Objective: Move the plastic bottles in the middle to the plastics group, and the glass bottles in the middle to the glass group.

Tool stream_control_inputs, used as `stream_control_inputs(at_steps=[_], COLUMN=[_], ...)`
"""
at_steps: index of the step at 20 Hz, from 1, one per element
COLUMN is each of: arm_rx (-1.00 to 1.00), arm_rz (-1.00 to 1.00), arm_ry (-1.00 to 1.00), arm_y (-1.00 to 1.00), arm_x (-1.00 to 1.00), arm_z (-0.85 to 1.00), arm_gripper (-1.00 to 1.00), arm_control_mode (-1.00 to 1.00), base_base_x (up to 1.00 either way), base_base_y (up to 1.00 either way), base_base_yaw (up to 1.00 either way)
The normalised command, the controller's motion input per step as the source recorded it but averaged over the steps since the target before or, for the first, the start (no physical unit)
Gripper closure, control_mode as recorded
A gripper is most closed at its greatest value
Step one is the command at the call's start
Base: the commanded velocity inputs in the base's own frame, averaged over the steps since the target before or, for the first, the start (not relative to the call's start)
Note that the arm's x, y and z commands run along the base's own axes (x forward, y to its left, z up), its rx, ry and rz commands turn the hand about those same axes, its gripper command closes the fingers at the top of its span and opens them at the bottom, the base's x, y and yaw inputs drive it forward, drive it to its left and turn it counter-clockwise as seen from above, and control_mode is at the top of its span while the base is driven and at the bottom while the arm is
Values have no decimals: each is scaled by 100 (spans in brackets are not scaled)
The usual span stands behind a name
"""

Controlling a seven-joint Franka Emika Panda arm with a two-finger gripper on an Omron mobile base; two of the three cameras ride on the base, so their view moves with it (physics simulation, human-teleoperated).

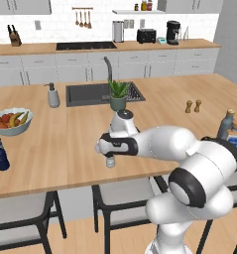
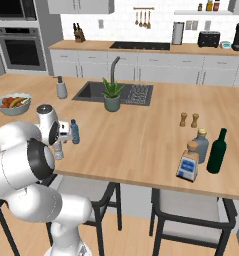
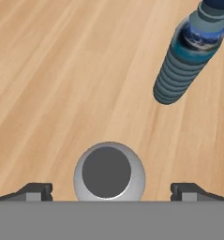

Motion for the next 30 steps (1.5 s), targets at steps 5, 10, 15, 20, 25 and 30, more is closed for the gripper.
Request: stream_control_inputs(at_steps=[5,10,15,20,25,30], arm_rx=[0,0,0,0,0,0], arm_rz=[0,0,0,0,0,0], arm_ry=[0,0,0,0,0,-1], arm_y=[6,5,0,0,0,0], arm_x=[1,1,7,0,0,0], arm_z=[-2,0,0,0,0,5], arm_gripper=[-100,-100,-100,100,100,100], arm_control_mode=[-100,-100,-100,-100,-100,-100], base_base_x=[0,0,0,0,0,0], base_base_y=[0,0,0,0,0,0], base_base_yaw=[0,0,0,0,0,0])
